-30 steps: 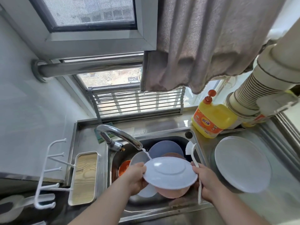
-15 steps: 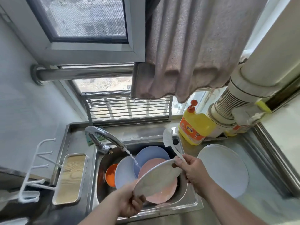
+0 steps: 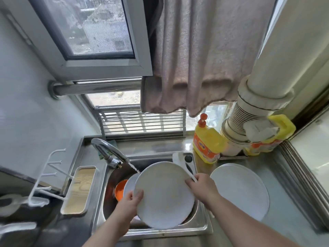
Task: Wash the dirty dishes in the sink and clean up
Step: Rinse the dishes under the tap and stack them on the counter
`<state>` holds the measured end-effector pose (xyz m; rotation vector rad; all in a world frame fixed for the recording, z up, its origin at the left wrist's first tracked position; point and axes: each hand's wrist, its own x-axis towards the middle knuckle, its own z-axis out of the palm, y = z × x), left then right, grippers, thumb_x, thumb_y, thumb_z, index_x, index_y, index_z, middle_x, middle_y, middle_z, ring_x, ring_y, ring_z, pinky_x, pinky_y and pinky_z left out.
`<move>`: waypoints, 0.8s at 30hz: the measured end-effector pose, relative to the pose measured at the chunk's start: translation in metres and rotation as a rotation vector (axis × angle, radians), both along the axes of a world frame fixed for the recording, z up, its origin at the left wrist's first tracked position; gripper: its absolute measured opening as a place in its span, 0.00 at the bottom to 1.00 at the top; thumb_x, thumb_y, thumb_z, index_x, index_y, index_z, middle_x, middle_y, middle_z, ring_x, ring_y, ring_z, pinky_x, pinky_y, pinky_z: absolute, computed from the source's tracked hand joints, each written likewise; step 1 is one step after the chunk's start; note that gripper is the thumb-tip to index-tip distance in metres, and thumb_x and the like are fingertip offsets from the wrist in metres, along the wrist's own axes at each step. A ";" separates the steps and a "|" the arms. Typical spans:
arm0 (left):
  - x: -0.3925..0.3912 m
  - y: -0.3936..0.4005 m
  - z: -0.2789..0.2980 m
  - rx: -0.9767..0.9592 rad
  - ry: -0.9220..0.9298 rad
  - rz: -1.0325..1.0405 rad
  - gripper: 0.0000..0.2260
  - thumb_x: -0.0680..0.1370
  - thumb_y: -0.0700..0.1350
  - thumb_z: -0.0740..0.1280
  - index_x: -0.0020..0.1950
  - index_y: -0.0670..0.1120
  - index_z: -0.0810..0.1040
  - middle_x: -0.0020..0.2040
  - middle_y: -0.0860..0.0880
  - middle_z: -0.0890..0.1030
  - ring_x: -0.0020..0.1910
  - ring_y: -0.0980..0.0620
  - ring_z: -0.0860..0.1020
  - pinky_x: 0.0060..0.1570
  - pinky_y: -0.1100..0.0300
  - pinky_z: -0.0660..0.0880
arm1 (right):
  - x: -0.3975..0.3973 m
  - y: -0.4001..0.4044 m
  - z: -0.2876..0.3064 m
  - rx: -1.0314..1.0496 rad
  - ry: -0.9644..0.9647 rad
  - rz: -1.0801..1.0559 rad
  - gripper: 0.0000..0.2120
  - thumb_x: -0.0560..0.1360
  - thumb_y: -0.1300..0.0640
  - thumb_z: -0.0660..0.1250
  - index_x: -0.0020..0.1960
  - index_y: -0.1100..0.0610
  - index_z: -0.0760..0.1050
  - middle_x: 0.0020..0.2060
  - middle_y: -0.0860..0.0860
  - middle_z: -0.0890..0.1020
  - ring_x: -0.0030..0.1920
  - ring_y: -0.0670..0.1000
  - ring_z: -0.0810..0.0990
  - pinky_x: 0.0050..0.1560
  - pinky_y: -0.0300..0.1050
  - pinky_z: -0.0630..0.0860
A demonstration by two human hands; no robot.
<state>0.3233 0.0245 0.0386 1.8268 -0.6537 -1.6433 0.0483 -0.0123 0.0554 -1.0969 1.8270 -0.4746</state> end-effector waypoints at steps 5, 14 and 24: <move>0.004 0.003 0.014 -0.265 -0.323 0.099 0.09 0.85 0.54 0.64 0.53 0.51 0.80 0.47 0.44 0.84 0.50 0.39 0.82 0.50 0.45 0.78 | -0.006 0.009 -0.044 0.127 0.162 0.299 0.18 0.84 0.45 0.58 0.39 0.50 0.74 0.38 0.48 0.79 0.41 0.51 0.78 0.41 0.47 0.72; 0.053 0.012 0.048 -0.447 -0.586 -0.007 0.15 0.75 0.67 0.68 0.48 0.58 0.84 0.40 0.47 0.84 0.45 0.41 0.83 0.48 0.45 0.79 | 0.063 0.028 -0.115 0.118 0.628 1.058 0.13 0.79 0.60 0.66 0.61 0.52 0.82 0.59 0.53 0.82 0.66 0.59 0.71 0.65 0.60 0.63; 0.032 -0.005 0.015 -0.360 -0.511 -0.102 0.06 0.84 0.52 0.68 0.53 0.59 0.84 0.42 0.54 0.85 0.45 0.51 0.82 0.46 0.51 0.77 | 0.069 0.029 -0.101 0.305 -0.224 0.316 0.26 0.73 0.63 0.59 0.65 0.45 0.81 0.56 0.46 0.85 0.59 0.51 0.81 0.55 0.40 0.76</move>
